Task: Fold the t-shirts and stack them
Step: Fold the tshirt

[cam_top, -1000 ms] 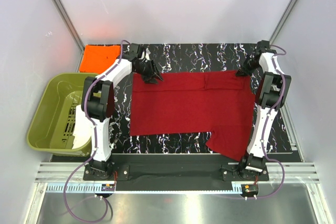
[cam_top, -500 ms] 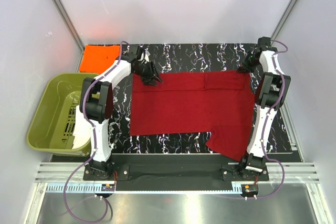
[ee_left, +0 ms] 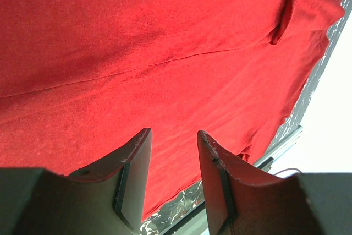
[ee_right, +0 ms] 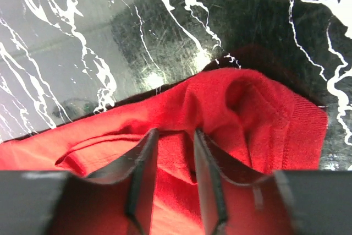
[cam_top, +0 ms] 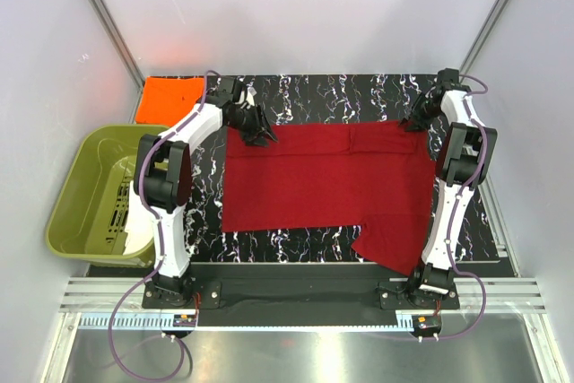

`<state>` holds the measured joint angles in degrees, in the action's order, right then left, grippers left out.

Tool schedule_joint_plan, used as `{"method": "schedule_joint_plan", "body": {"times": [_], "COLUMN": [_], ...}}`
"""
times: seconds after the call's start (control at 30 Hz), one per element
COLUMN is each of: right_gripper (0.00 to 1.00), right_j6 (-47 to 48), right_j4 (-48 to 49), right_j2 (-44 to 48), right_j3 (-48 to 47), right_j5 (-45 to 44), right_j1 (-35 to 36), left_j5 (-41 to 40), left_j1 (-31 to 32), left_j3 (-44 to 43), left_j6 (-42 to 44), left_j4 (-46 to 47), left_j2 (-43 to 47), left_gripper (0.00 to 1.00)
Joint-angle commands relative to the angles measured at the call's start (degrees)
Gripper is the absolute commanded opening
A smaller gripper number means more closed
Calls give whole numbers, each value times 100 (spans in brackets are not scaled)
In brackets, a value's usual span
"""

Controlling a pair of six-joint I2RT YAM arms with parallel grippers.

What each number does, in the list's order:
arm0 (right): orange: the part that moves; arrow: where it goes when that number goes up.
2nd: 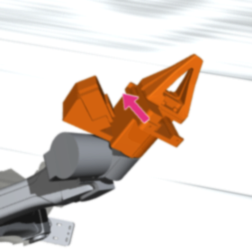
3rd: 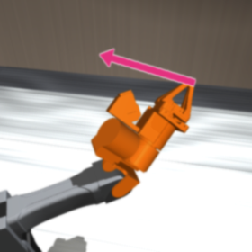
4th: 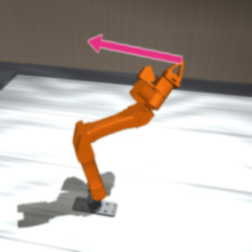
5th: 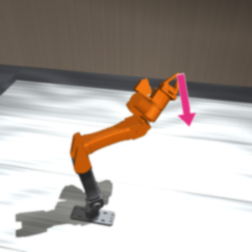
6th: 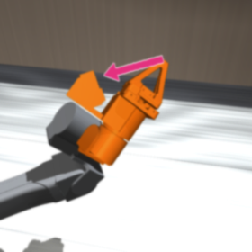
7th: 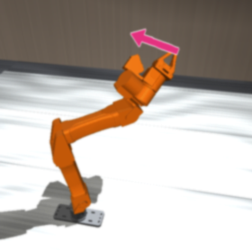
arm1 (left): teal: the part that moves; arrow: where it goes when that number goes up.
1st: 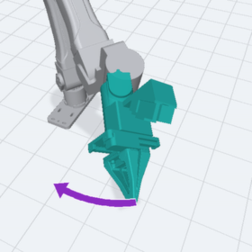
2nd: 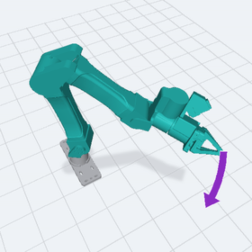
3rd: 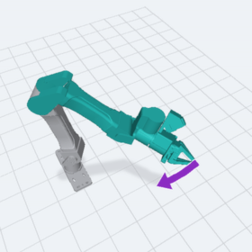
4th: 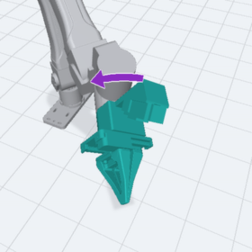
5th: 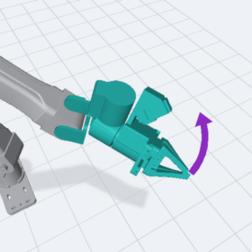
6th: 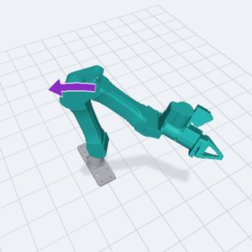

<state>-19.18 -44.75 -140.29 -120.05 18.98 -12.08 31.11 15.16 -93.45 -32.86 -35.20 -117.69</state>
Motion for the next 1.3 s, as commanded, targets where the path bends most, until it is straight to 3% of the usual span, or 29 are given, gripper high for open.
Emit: {"method": "schedule_joint_plan", "body": {"times": [0.0, 0.03, 0.27, 0.37, 0.6, 1.13, 1.2, 1.27], "right_gripper": [37, 33, 28, 15, 0, 5, 9, 21], "right_j6": [107, 99, 55, 72, 63, 46, 37, 37], "right_j4": [-69, -60, 28, -16, -104, -69, -112, -227], "right_j2": [221, 239, 353, 362, 371, -113, -218, -288], "right_j3": [26, 43, -53, -168, -431, -853, -984, -1073], "right_j5": [124, 88, -8, -26, -79, -70, -53, -18], "right_j1": [74, 74, 74, 74, 74, 74, 74, 74], "left_j5": [211, 202, 176, 184, 158, 149, 167, 184], "left_j1": [-30, -30, -30, -30, -39, -57, -57, -57], "left_j3": [-16, -24, -7, -7, -7, 46, 37, 20], "left_j6": [43, 52, 43, 34, 26, 43, 34, 34], "left_j4": [154, 154, 145, 163, 163, 145, 145, 136], "left_j2": [308, 308, 308, 308, 282, 290, 273, 264], "left_gripper": [44, 44, 44, 44, 44, 44, 44, 44]}}
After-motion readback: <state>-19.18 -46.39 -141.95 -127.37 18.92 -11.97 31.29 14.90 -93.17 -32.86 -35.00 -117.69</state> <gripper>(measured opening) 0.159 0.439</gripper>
